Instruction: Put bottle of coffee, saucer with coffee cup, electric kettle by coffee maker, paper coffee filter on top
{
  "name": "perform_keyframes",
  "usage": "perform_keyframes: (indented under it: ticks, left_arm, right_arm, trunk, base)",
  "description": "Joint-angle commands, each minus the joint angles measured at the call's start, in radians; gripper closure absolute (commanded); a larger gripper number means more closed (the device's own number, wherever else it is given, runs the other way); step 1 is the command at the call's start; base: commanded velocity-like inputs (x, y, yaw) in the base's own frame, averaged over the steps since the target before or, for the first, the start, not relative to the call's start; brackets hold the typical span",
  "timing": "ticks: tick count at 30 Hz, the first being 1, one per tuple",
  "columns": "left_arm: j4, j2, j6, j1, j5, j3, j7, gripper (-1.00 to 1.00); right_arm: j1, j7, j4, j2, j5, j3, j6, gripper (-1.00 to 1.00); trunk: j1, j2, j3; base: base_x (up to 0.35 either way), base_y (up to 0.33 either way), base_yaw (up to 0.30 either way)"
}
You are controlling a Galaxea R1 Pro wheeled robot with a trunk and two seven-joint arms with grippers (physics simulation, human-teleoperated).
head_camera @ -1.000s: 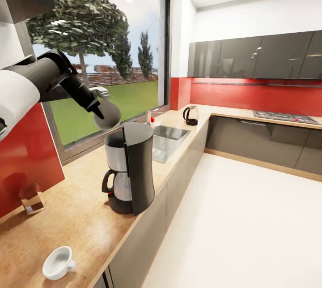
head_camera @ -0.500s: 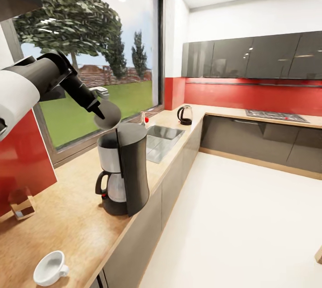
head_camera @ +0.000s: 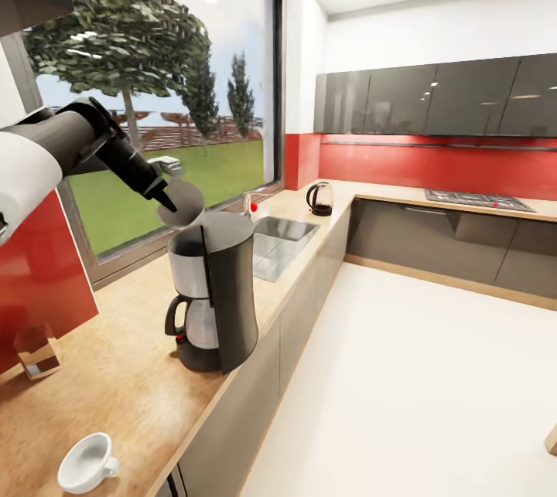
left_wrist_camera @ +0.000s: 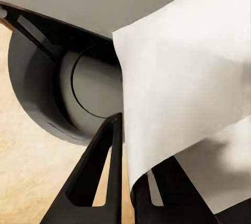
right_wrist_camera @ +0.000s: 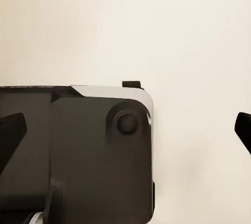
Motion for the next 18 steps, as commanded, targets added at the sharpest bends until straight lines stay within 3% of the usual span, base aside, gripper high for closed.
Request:
perform_keyframes:
  ticks: [1,5,18]
  left_arm:
    - [-0.002,0.004,0.007,0.001,-0.002,-0.001,-0.007,1.00]
    - [-0.001,0.011,0.008,0.002,0.016,-0.001,-0.007,1.00]
    - [0.000,0.012,0.007,0.004,0.019,-0.003,-0.007,1.00]
  right_arm:
    - [0.000,-0.002,0.001,0.000,0.000,0.000,-0.003,-1.00]
    - [0.000,-0.002,0.001,0.000,0.000,0.000,-0.003,-1.00]
    - [0.000,-0.002,0.002,0.000,0.000,-0.001,-0.003,-1.00]
  trunk:
    - [0.000,-0.001,0.000]
    - [0.000,-0.001,0.000]
    - [0.000,-0.001,0.000]
  base:
    - [0.000,0.000,0.000]
    - [0.000,0.000,0.000]
    - [0.000,0.000,0.000]
